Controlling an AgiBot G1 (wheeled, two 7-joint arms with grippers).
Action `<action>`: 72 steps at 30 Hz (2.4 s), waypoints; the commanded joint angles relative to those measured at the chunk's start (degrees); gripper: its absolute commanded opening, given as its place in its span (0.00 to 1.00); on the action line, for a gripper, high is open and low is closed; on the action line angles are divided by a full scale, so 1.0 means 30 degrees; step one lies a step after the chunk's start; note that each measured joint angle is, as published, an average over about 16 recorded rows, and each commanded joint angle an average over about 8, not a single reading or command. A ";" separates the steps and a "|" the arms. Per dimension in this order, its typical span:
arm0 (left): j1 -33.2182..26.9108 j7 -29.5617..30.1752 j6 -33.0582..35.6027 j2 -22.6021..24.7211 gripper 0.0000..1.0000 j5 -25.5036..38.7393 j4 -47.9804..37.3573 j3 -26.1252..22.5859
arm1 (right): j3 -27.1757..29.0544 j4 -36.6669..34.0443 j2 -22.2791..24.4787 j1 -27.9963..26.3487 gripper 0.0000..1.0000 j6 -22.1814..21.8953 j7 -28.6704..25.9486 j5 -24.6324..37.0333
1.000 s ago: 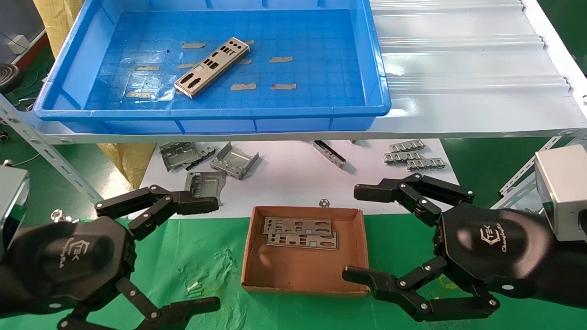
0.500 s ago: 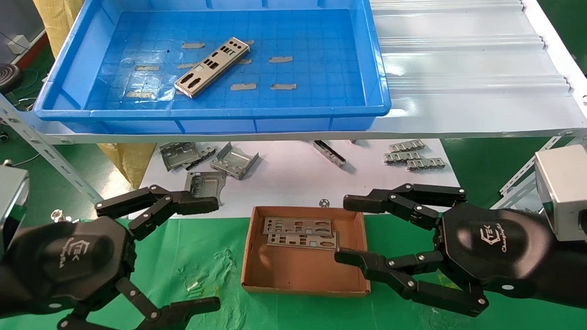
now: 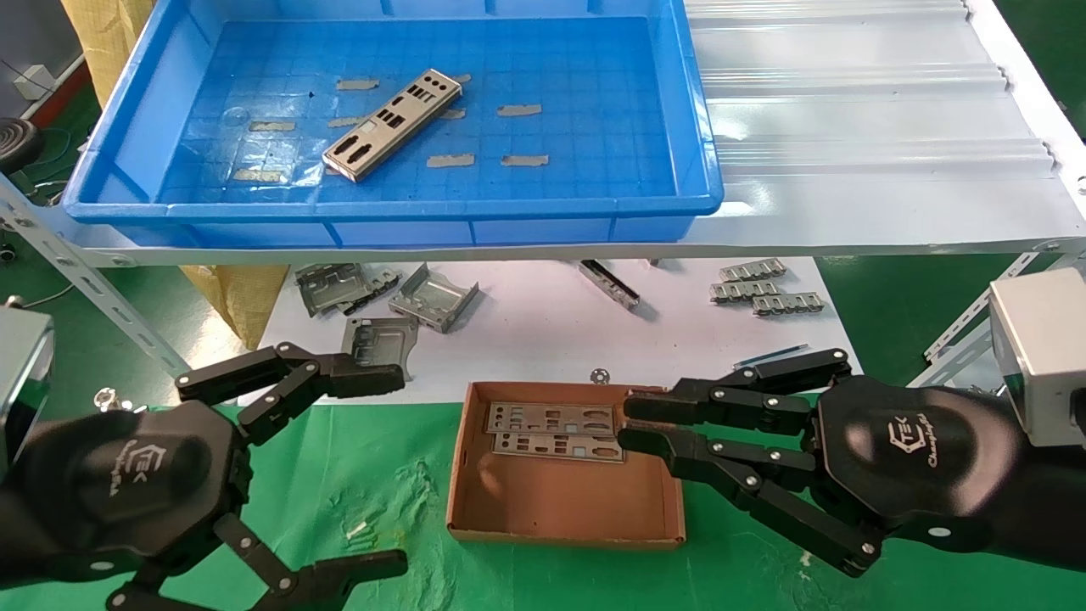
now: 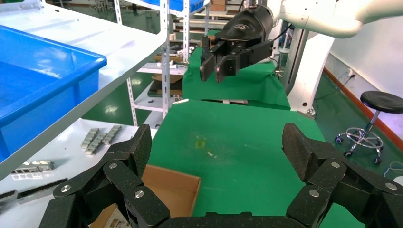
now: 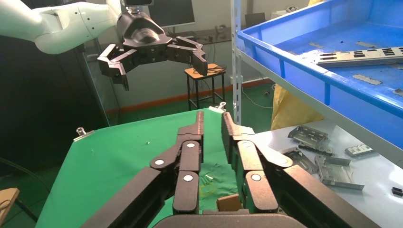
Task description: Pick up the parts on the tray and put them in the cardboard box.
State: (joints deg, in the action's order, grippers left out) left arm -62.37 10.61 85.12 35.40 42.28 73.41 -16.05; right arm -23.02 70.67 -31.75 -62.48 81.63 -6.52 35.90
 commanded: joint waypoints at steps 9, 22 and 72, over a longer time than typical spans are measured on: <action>-0.3640 -0.0341 -0.1576 0.1598 1.00 0.2171 -0.1612 -0.0436 | 0.0000 -0.0001 0.0000 0.0000 0.00 0.0000 0.0000 0.0000; -1.4318 -0.1093 -0.3894 0.7553 1.00 0.9530 -1.4296 -0.4076 | 0.0000 -0.0001 0.0000 0.0000 0.00 0.0000 0.0000 0.0000; -1.8207 -0.3024 -0.8475 1.2003 0.00 1.3381 -2.4022 -0.6297 | -0.0001 -0.0001 0.0000 0.0000 0.01 0.0000 0.0001 -0.0001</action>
State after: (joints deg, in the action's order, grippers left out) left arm -117.01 1.56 59.77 71.37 82.42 1.39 -34.94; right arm -23.02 70.67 -31.75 -62.48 81.63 -6.52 35.89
